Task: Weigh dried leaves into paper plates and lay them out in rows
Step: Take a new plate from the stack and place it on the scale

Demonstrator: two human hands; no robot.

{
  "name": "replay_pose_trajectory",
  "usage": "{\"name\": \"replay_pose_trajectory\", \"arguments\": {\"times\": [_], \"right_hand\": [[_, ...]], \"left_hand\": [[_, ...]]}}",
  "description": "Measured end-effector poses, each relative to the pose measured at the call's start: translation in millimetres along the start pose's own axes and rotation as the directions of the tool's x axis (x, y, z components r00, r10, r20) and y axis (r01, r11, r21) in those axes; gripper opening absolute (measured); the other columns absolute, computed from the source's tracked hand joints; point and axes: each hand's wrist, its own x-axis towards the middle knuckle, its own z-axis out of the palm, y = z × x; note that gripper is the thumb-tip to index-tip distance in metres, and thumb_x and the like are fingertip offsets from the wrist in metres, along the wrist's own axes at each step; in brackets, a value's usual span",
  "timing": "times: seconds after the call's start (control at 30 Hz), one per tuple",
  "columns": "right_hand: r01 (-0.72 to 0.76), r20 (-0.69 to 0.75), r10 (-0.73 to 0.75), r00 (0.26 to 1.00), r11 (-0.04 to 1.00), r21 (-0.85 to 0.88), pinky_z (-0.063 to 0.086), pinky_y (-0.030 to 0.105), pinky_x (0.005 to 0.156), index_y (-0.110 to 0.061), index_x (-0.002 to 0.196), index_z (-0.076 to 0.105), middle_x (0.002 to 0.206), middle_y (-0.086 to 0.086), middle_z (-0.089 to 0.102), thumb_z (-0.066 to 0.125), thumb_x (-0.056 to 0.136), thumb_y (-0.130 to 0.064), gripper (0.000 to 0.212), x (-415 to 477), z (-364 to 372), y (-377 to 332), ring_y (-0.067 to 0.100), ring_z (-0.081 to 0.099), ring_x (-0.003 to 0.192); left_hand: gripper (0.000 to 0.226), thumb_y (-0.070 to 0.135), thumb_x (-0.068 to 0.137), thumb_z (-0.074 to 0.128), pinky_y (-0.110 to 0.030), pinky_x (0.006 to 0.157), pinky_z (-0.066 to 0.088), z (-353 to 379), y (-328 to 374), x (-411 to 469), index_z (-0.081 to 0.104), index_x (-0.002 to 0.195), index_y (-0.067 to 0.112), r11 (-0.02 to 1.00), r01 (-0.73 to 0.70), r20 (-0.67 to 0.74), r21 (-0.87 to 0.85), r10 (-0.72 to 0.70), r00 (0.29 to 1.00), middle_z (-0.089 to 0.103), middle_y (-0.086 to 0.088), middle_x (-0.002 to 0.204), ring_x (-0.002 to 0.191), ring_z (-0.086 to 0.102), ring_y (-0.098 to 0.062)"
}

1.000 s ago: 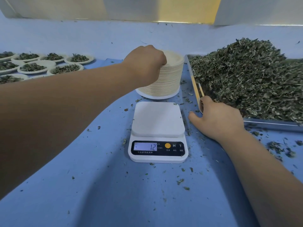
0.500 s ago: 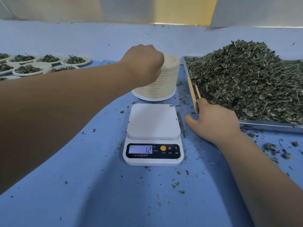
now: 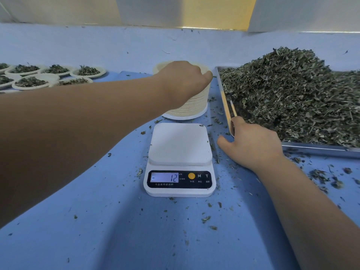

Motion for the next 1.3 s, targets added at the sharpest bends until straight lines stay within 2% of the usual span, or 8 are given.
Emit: {"name": "replay_pose_trajectory", "arguments": {"times": [0.13, 0.3, 0.47, 0.6, 0.7, 0.9, 1.07, 1.3], "right_hand": [[-0.002, 0.014, 0.002, 1.000, 1.000, 0.005, 0.039, 0.029, 0.052, -0.019, 0.092, 0.042, 0.062, -0.002, 0.053, 0.045, 0.089, -0.062, 0.043, 0.1, -1.3, -0.3, 0.019, 0.049, 0.052], [-0.006, 0.031, 0.006, 0.999, 1.000, 0.009, 0.040, 0.030, 0.052, -0.019, 0.093, 0.041, 0.063, -0.002, 0.053, 0.045, 0.089, -0.063, 0.044, 0.0, -2.7, -1.1, 0.018, 0.049, 0.053], [-0.033, 0.046, 0.033, 0.998, 0.999, -0.002, 0.037, 0.029, 0.052, -0.020, 0.097, 0.041, 0.065, -0.003, 0.052, 0.045, 0.088, -0.064, 0.045, 1.0, -4.7, -2.2, 0.015, 0.046, 0.053], [-0.050, 0.062, 0.050, 0.997, 0.999, 0.001, 0.033, 0.028, 0.050, -0.021, 0.097, 0.042, 0.065, -0.004, 0.052, 0.044, 0.088, -0.065, 0.045, -0.1, -6.0, -3.6, 0.013, 0.046, 0.054], [-0.047, 0.055, 0.048, 0.997, 0.999, -0.008, 0.030, 0.026, 0.050, -0.021, 0.096, 0.042, 0.065, -0.004, 0.052, 0.044, 0.088, -0.065, 0.044, -0.5, -6.1, -3.4, 0.013, 0.046, 0.054], [-0.046, 0.033, 0.047, 0.998, 0.999, -0.020, 0.026, 0.024, 0.048, -0.022, 0.096, 0.043, 0.064, -0.004, 0.050, 0.048, 0.088, -0.066, 0.044, 0.1, -4.4, -3.2, 0.013, 0.043, 0.051], [-0.041, 0.037, 0.043, 0.998, 0.998, -0.050, 0.026, 0.025, 0.048, -0.022, 0.097, 0.042, 0.066, -0.004, 0.050, 0.048, 0.087, -0.067, 0.046, -0.3, -4.7, -2.8, 0.014, 0.044, 0.053], [-0.042, 0.031, 0.044, 0.999, 0.997, -0.065, 0.025, 0.025, 0.048, -0.023, 0.098, 0.042, 0.065, -0.005, 0.048, 0.049, 0.087, -0.067, 0.046, -1.1, -3.1, -1.9, 0.015, 0.041, 0.052]], "left_hand": [[0.076, -0.010, 0.081, 0.065, -0.035, 0.051, 0.023, 7.2, 0.8, -2.4, 0.032, 0.148, 0.004, 0.997, 0.080, -0.077, 0.004, -0.079, 0.994, 0.045, -0.013, 0.096, 0.078, 0.040, -0.028], [0.041, -0.009, 0.079, 0.056, -0.039, 0.061, 0.034, 18.3, -12.6, -14.4, 0.052, 0.118, 0.006, 0.946, 0.240, -0.217, -0.218, -0.286, 0.933, 0.053, -0.012, 0.105, 0.087, 0.043, -0.029], [0.026, -0.006, 0.071, 0.043, -0.034, 0.068, 0.032, 31.8, -18.0, -34.2, 0.053, 0.083, 0.014, 0.570, 0.384, -0.216, -0.727, -0.720, 0.660, 0.054, -0.006, 0.096, 0.092, 0.048, -0.027], [0.032, -0.007, 0.077, 0.047, -0.029, 0.078, 0.043, 48.9, 0.7, -62.7, 0.059, 0.078, 0.022, 0.398, 0.242, -0.215, -0.885, -0.809, 0.547, 0.054, 0.008, 0.101, 0.104, 0.056, -0.018], [0.040, -0.007, 0.081, 0.053, -0.026, 0.074, 0.047, 61.5, 14.7, -87.7, 0.055, 0.077, 0.032, 0.257, 0.218, -0.126, -0.942, -0.868, 0.480, 0.056, 0.017, 0.090, 0.087, 0.057, -0.013], [0.025, -0.014, 0.073, 0.054, -0.022, 0.067, 0.046, 75.4, 24.8, -127.3, 0.062, 0.079, 0.009, 0.341, 0.168, -0.199, -0.925, -0.811, 0.550, 0.063, -0.001, 0.088, 0.080, 0.060, -0.022], [0.027, -0.025, 0.062, 0.054, -0.049, 0.071, 0.049, 84.6, 27.3, -144.2, 0.060, 0.072, -0.001, 0.501, 0.055, -0.343, -0.864, -0.664, 0.664, 0.063, -0.012, 0.080, 0.078, 0.060, -0.032], [0.026, -0.012, 0.081, 0.062, -0.037, 0.081, 0.055, 102.0, 29.6, -149.0, 0.072, 0.098, 0.005, 0.490, 0.097, -0.276, -0.866, -0.632, 0.724, 0.070, -0.002, 0.098, 0.091, 0.063, -0.019]]}}
